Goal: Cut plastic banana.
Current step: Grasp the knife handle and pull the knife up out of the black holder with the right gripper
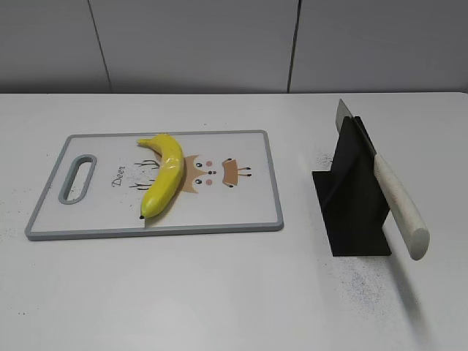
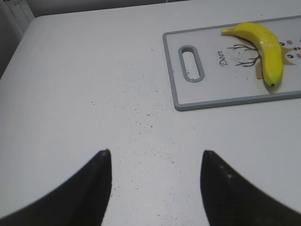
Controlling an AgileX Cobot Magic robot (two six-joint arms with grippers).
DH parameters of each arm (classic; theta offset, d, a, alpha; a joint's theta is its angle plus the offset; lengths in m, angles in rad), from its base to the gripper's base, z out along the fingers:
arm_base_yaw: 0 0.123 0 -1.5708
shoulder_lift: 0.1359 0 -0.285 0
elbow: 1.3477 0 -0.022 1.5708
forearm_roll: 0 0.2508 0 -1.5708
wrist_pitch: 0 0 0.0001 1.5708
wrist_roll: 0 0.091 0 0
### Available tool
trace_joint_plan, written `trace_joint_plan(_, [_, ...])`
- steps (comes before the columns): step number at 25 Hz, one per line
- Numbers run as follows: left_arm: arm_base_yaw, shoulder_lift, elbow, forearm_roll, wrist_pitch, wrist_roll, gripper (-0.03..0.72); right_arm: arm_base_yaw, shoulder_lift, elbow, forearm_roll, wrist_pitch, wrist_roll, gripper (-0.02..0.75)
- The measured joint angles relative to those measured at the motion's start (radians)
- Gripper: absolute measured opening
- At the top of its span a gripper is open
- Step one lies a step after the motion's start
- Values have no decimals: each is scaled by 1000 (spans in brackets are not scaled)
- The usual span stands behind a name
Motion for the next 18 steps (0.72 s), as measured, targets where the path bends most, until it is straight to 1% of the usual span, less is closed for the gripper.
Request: trace_joint_plan(18, [0,0,1,0,0,0,560,0,0,0,0,0,0,561])
